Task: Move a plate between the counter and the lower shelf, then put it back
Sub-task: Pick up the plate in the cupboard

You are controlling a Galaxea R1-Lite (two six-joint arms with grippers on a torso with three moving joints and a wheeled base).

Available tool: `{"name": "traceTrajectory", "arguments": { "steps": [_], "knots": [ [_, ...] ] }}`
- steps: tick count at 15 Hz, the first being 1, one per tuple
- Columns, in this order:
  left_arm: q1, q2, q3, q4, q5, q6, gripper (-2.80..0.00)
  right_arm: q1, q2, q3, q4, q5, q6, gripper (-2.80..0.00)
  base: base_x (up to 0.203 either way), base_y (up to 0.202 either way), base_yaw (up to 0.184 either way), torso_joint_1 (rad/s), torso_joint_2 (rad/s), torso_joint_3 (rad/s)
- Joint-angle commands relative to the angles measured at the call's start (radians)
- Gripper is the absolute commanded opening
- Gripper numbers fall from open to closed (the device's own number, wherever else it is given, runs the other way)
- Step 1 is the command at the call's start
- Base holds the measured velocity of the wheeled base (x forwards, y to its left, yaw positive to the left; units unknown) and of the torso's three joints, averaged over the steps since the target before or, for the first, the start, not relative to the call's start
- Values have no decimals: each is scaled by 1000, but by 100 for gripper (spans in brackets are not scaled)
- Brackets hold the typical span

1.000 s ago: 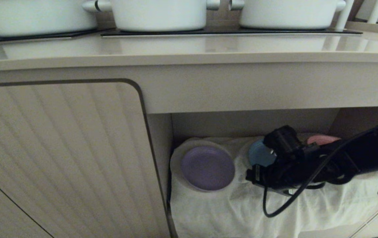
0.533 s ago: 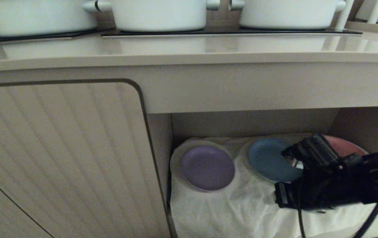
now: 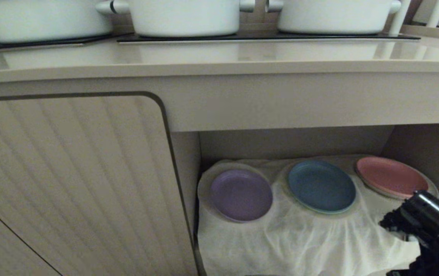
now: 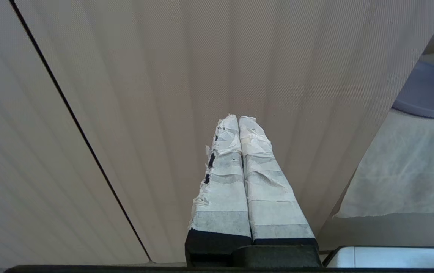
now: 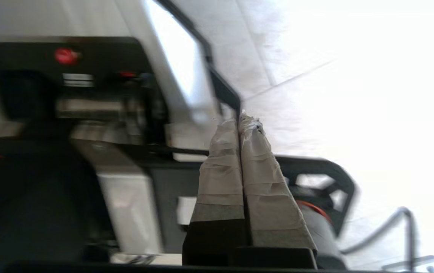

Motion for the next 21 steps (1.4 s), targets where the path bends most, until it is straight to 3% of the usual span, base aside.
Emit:
{"name": "traceTrajectory", "arguments": {
  "steps": [1,5,10,14,15,17,20,21],
  "knots": [
    [0,0,0,0,0,0,-280,1,-110,42,8,-9,-12,-280,0,0,0,0,0,0],
    [0,0,0,0,0,0,-280,1,-339,130,16,-24,-79,-280,0,0,0,0,0,0],
    [0,0,0,0,0,0,-280,1,-651,221,30,-132,-109,-280,0,0,0,0,0,0],
    [0,0,0,0,0,0,-280,-3,-896,265,32,-152,-175,-280,0,0,0,0,0,0],
    [0,0,0,0,0,0,-280,-27,-948,272,31,-147,-217,-280,0,0,0,0,0,0],
    [0,0,0,0,0,0,-280,-170,-989,282,12,-93,-329,-280,0,0,0,0,0,0],
    [0,0,0,0,0,0,-280,-379,-1085,379,-131,105,-532,-280,0,0,0,0,0,0],
    [0,0,0,0,0,0,-280,-422,-1128,433,-215,133,-597,-280,0,0,0,0,0,0]
  ]
}}
